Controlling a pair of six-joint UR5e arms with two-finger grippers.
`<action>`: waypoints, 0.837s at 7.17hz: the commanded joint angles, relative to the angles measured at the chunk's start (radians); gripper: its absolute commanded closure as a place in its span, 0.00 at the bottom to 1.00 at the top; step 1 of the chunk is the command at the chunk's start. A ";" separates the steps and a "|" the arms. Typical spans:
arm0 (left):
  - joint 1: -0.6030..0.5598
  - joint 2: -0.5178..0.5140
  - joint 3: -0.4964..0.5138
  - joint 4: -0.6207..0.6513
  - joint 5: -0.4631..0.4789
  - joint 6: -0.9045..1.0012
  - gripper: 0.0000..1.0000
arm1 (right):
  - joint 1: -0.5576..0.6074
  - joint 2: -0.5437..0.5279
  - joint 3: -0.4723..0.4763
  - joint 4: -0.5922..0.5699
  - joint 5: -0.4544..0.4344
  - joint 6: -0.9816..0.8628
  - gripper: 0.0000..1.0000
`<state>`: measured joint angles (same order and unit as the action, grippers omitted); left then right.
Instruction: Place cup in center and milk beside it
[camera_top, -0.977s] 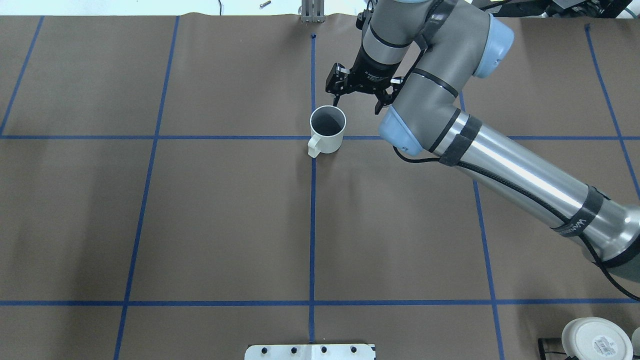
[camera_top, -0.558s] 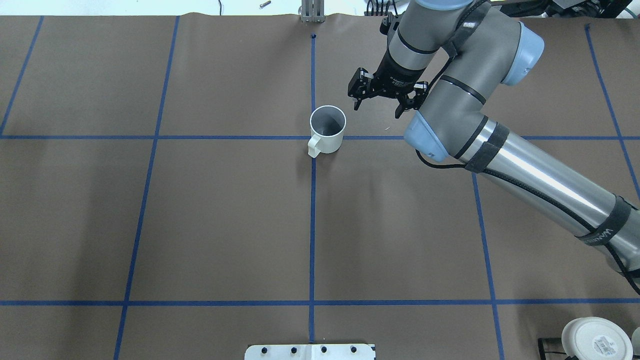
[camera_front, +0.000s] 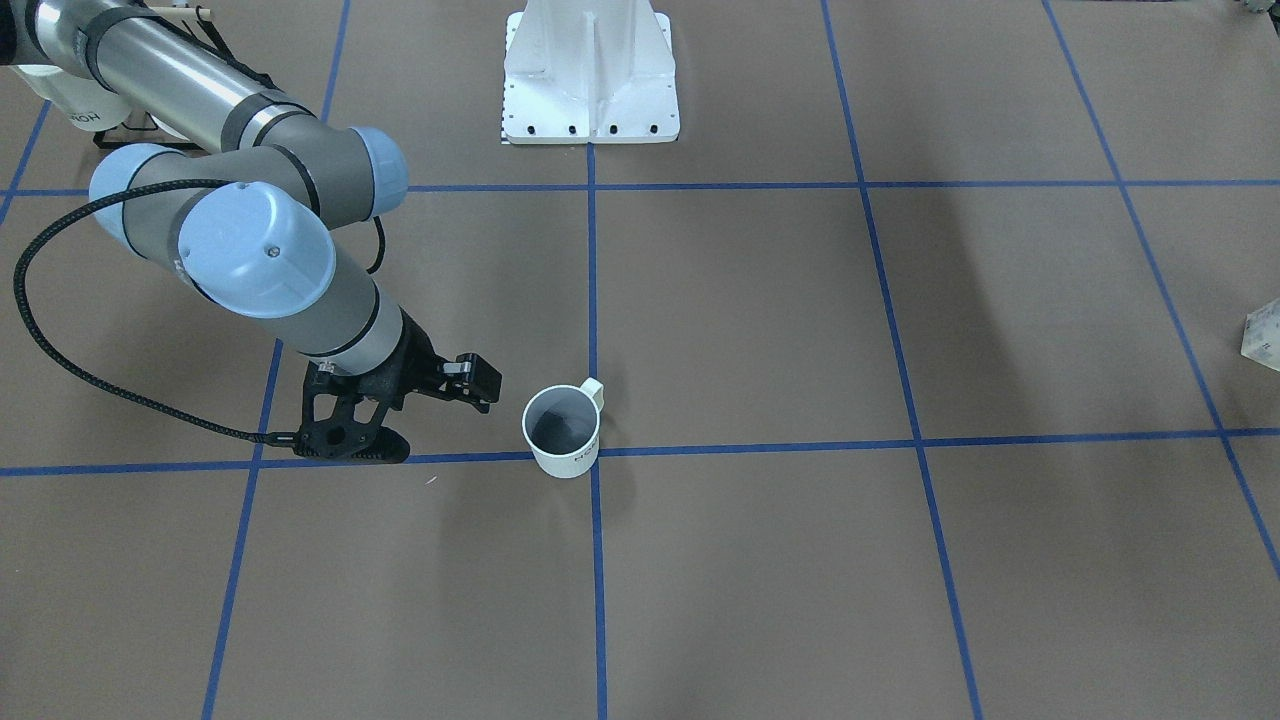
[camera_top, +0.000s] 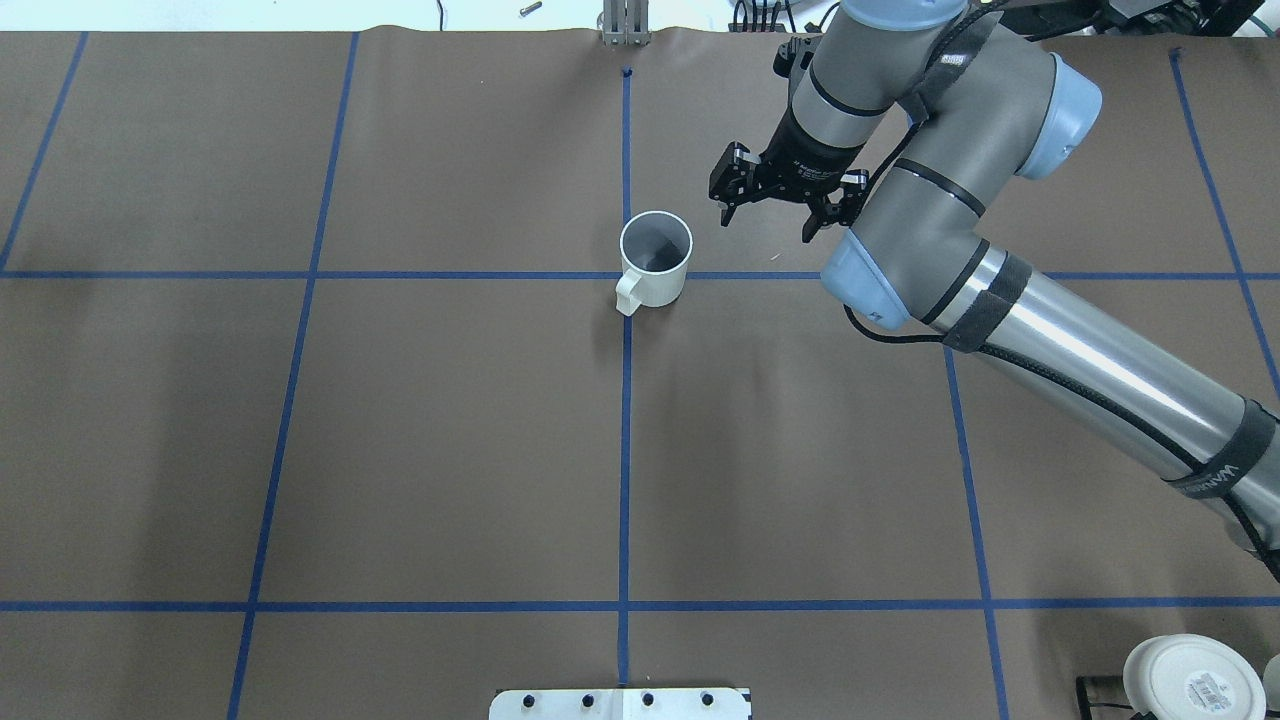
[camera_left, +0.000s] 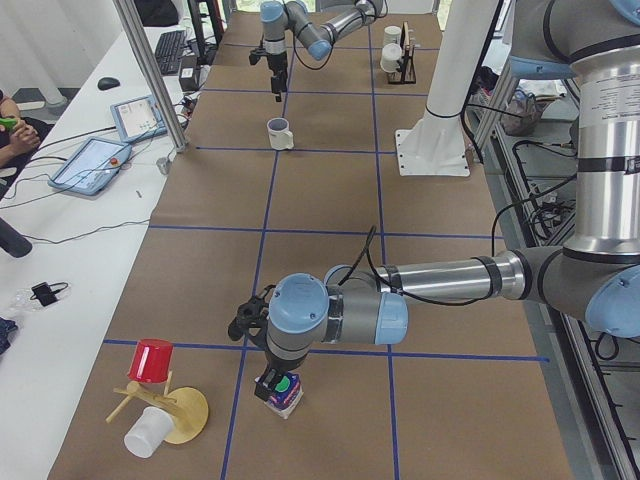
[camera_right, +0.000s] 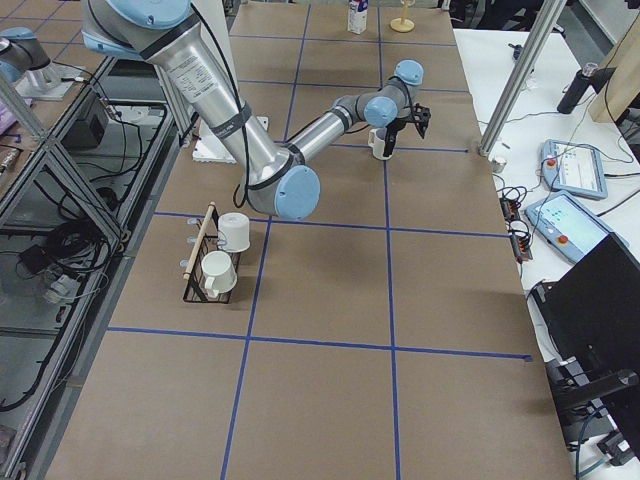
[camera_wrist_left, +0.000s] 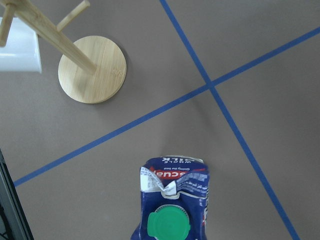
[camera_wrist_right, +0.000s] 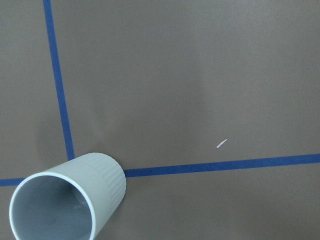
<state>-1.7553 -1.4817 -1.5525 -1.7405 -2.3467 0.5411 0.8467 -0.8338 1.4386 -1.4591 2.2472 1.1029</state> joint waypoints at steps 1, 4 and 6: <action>0.022 -0.012 0.037 -0.004 0.000 -0.004 0.01 | -0.001 -0.004 0.000 0.000 0.000 0.000 0.00; 0.051 -0.061 0.091 -0.002 0.000 -0.007 0.01 | -0.001 -0.005 0.000 0.002 0.000 0.000 0.00; 0.074 -0.068 0.095 -0.001 -0.002 -0.026 0.01 | -0.001 -0.007 0.000 0.002 0.000 -0.001 0.00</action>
<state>-1.6995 -1.5459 -1.4604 -1.7422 -2.3473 0.5294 0.8455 -0.8394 1.4389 -1.4573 2.2473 1.1019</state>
